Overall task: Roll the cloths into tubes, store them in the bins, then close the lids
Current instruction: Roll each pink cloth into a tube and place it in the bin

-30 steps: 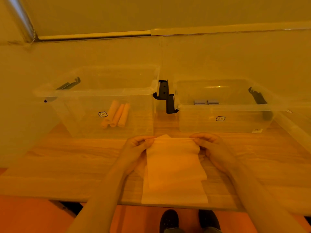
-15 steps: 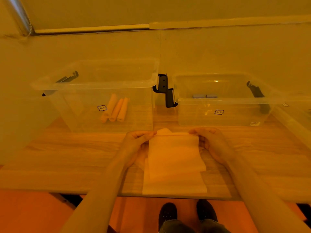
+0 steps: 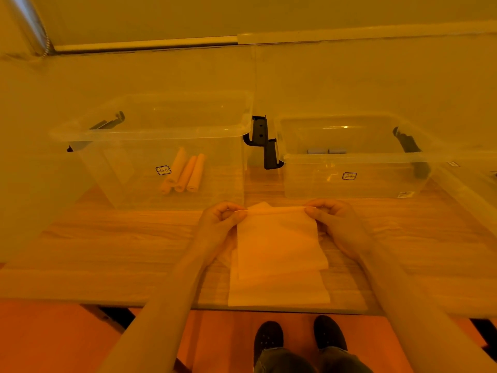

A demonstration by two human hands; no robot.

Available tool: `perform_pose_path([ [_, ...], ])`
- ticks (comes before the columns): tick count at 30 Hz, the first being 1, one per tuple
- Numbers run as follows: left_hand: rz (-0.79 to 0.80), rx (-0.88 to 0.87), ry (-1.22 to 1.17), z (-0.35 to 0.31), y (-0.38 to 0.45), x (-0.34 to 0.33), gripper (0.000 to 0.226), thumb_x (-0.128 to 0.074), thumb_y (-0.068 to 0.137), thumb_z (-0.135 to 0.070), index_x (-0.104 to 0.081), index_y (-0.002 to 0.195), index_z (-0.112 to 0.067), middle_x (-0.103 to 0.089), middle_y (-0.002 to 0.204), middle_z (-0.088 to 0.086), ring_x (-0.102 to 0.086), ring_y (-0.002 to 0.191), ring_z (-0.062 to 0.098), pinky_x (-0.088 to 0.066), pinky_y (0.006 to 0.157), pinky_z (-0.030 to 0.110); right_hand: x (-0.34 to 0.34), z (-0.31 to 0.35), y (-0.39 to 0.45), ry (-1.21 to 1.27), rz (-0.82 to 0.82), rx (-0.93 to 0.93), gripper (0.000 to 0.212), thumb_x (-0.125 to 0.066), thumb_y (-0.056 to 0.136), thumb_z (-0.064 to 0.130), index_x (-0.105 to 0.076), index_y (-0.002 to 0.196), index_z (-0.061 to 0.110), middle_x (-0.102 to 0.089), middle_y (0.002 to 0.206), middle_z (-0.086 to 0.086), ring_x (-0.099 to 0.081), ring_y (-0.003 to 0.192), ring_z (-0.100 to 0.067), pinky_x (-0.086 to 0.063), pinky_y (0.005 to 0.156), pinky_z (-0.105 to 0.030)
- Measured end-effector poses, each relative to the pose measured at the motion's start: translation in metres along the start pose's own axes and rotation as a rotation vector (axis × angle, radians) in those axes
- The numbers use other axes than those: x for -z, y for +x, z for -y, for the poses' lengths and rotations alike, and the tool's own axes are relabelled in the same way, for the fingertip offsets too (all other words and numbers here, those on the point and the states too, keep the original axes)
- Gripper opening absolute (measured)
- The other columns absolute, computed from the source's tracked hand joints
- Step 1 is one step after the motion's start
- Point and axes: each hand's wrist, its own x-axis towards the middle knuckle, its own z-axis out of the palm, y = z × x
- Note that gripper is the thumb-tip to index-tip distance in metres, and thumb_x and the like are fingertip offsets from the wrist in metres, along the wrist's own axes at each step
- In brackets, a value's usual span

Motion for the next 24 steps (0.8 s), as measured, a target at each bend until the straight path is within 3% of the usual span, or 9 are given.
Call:
perform_pose_path([
  [3, 0.053, -0.006, 0.064, -0.0019, -0.0007, 0.0, 0.014, -0.06, 0.092, -0.011, -0.067, 0.083, -0.019, -0.066, 0.068, 0.004, -0.06, 0.059, 0.017, -0.046, 0.052, 0.03, -0.0006, 0.0007, 0.0007, -0.01, 0.015, -0.009, 0.011, -0.057, 0.093, 0.013, -0.064, 0.1, 0.009, -0.07, 0.082, -0.006, -0.068, 0.069, -0.017, -0.054, 0.058, -0.028],
  [6, 0.039, 0.003, 0.002, -0.0025, -0.0011, -0.0002, 0.013, -0.058, 0.092, -0.008, -0.068, 0.088, -0.015, -0.069, 0.071, 0.001, -0.062, 0.062, 0.013, -0.048, 0.051, 0.026, 0.0012, -0.0008, 0.002, 0.02, 0.02, -0.001, 0.012, -0.057, 0.092, 0.012, -0.066, 0.099, 0.012, -0.071, 0.087, -0.007, -0.069, 0.074, -0.019, -0.056, 0.063, -0.032],
  [10, 0.038, 0.08, -0.098, -0.0019, 0.0013, 0.0026, 0.017, -0.058, 0.09, -0.004, -0.073, 0.09, -0.014, -0.072, 0.084, 0.007, -0.067, 0.076, 0.016, -0.054, 0.061, 0.027, 0.0027, -0.0012, 0.0016, 0.115, 0.018, -0.003, 0.018, -0.054, 0.093, 0.006, -0.069, 0.099, 0.012, -0.072, 0.088, -0.006, -0.068, 0.075, -0.019, -0.055, 0.06, -0.031],
  [14, 0.044, 0.099, -0.124, -0.0043, 0.0024, 0.004, 0.017, -0.058, 0.088, -0.001, -0.073, 0.09, -0.01, -0.073, 0.088, 0.009, -0.069, 0.081, 0.019, -0.057, 0.071, 0.03, 0.0025, 0.0004, 0.0018, 0.157, 0.003, -0.01, 0.025, -0.05, 0.092, -0.001, -0.072, 0.089, 0.009, -0.073, 0.088, -0.008, -0.067, 0.081, -0.023, -0.053, 0.069, -0.036],
  [18, 0.036, 0.068, -0.097, -0.0022, 0.0024, 0.0024, 0.021, -0.063, 0.086, -0.006, -0.077, 0.076, -0.018, -0.074, 0.084, 0.008, -0.069, 0.077, 0.017, -0.056, 0.065, 0.027, 0.0006, 0.0009, 0.0006, 0.118, 0.006, -0.015, 0.014, -0.059, 0.088, 0.014, -0.073, 0.088, 0.01, -0.072, 0.084, -0.01, -0.065, 0.078, -0.026, -0.049, 0.068, -0.04],
  [20, 0.028, 0.053, -0.087, -0.0003, 0.0024, 0.002, 0.021, -0.064, 0.085, -0.002, -0.076, 0.081, -0.018, -0.074, 0.084, 0.008, -0.069, 0.076, 0.017, -0.055, 0.063, 0.025, 0.0005, 0.0003, 0.0, 0.08, 0.001, -0.012, 0.015, -0.066, 0.078, 0.019, -0.073, 0.089, 0.011, -0.073, 0.084, -0.009, -0.066, 0.077, -0.025, -0.052, 0.068, -0.04],
  [24, 0.014, 0.058, -0.127, 0.0003, 0.003, 0.002, 0.02, -0.063, 0.084, 0.004, -0.071, 0.094, -0.012, -0.074, 0.086, 0.009, -0.07, 0.076, 0.018, -0.056, 0.063, 0.026, 0.002, -0.0007, -0.0001, 0.078, 0.0, 0.003, 0.021, -0.063, 0.084, 0.008, -0.07, 0.102, 0.017, -0.073, 0.091, -0.011, -0.07, 0.075, -0.022, -0.058, 0.062, -0.033],
])
